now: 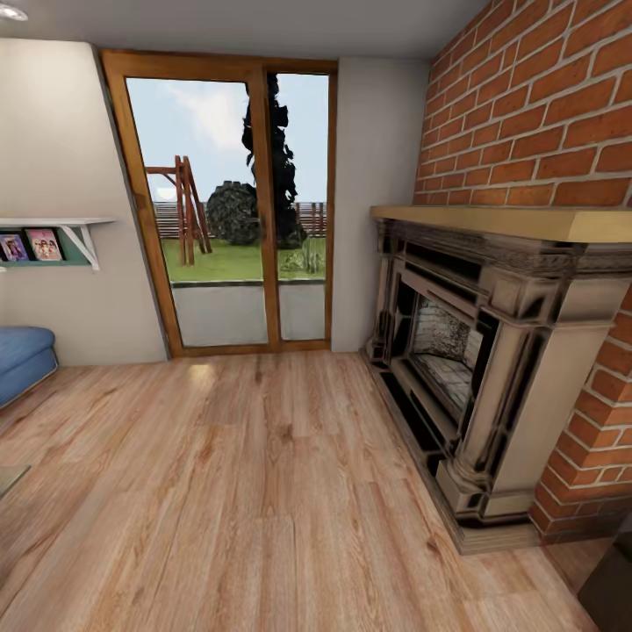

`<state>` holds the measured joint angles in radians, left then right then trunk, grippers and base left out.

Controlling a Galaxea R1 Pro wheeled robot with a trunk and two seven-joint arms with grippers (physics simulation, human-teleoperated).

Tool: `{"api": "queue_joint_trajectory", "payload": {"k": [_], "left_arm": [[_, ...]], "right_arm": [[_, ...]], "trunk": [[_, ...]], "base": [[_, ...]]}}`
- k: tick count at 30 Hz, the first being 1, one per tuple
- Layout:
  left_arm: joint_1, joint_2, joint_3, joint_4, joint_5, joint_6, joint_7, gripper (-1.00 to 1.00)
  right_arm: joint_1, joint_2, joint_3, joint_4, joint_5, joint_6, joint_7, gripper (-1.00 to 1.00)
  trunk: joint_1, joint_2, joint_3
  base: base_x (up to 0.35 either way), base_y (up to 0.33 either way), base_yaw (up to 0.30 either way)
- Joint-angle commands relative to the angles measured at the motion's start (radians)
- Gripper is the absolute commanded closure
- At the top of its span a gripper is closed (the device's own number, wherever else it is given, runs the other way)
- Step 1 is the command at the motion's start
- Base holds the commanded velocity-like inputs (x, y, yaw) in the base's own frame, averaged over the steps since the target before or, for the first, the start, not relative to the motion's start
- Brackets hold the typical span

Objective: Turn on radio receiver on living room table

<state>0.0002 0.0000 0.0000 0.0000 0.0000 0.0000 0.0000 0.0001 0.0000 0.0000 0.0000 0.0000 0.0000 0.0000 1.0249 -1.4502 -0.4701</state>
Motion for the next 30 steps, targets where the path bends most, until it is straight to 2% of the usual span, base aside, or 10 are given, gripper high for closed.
{"api": "queue_joint_trajectory", "payload": {"k": [1,3,30], "left_arm": [[0.000,0.000,0.000,0.000,0.000,0.000,0.000,-1.00],[-0.002,-0.011,0.011,-0.002,0.006,-0.003,0.001,-1.00],[-0.002,-0.011,0.015,-0.002,0.006,-0.003,0.001,-1.00]], "right_arm": [[0.000,0.000,0.000,0.000,0.000,0.000,0.000,-1.00],[-0.002,-0.005,0.011,0.002,0.000,0.004,0.003,-1.00],[-0.002,-0.005,0.163,0.002,0.000,0.004,0.003,-1.00]], "trunk": [[0.000,0.000,0.000],[0.000,0.000,0.000],[0.000,0.000,0.000]], "base": [[0.000,0.000,0.000],[0.000,0.000,0.000],[0.000,0.000,0.000]]}}
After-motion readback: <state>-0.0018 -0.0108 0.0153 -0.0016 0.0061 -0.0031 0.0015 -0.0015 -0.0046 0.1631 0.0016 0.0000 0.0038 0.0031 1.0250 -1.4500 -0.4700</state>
